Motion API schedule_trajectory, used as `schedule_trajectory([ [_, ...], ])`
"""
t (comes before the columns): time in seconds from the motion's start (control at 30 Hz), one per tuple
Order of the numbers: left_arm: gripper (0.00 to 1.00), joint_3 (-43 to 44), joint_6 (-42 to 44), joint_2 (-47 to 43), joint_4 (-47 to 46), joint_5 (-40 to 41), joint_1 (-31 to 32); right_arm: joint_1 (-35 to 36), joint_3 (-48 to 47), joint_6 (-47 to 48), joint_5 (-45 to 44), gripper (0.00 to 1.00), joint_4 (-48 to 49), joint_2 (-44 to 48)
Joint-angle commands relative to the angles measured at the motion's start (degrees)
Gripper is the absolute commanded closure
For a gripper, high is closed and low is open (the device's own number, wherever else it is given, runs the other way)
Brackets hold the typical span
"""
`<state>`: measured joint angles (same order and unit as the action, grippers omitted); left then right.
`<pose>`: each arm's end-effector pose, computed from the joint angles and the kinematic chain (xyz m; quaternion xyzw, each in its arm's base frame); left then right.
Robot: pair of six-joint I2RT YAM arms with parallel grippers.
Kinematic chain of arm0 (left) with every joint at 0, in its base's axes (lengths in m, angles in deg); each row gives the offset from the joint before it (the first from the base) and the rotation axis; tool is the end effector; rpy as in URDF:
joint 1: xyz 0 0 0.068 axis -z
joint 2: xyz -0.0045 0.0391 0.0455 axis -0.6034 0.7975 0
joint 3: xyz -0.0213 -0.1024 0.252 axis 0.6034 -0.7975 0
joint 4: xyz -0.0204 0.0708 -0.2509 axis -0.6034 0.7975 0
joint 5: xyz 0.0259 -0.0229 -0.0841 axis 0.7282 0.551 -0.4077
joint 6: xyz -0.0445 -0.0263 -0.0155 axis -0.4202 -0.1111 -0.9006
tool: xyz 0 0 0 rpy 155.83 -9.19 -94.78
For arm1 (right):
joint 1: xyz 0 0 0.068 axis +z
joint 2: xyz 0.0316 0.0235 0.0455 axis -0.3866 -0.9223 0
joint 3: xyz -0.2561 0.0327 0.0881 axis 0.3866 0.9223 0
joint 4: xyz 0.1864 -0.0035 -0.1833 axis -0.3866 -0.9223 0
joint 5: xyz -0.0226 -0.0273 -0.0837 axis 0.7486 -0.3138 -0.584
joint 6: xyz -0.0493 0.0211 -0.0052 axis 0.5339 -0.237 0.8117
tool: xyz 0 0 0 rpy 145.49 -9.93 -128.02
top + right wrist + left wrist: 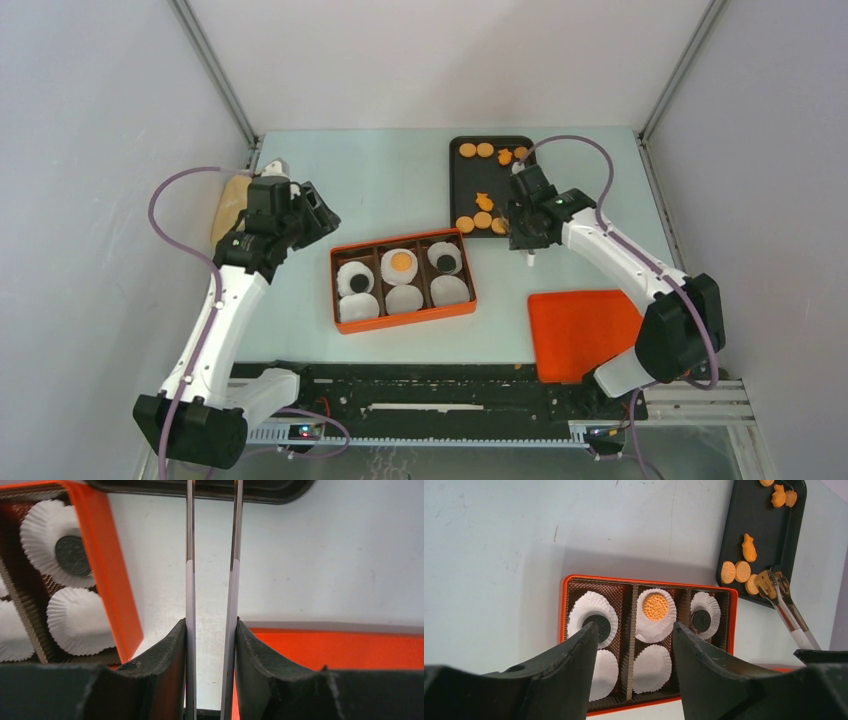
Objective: Pack the cookies
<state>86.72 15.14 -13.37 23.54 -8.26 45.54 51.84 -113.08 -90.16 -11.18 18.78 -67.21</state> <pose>0.2122 -0.0307 0.3437 -0.1957 0.8753 -0.1475 0.4170 0.2739 0.1449 0.2785 -0.0680 0.9621 0.0189 0.2632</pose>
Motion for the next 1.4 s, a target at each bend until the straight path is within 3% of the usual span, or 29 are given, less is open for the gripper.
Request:
schedule_trajectory([
  [0.0, 0.38, -0.97, 0.23, -0.05, -2.06, -2.24, -0.49, -4.18, 0.73, -2.71, -2.67, 0.74, 1.73, 5.09],
  [0.67, 0.39, -1.53, 0.55, 0.98, -3.28, -2.82, -0.52, -10.14, 3.38, -5.40, 0.82, 0.75, 4.38, -0.74],
  [0.8, 0.39, -1.29, 0.48, 1.27, -3.40, -3.04, -0.52, -12.25, 3.07, -5.19, 5.28, 0.74, 7.47, -3.12],
  [1.1, 0.39, -1.48, 0.50, 1.23, -3.05, -2.69, -0.51, -14.07, -7.57, -4.33, 13.41, 0.75, 8.71, -12.66],
  [1.37, 0.39, -0.75, 0.58, 1.48, -2.85, -2.76, -0.52, -14.68, -10.31, -5.07, 12.53, 0.64, 7.89, -13.23],
])
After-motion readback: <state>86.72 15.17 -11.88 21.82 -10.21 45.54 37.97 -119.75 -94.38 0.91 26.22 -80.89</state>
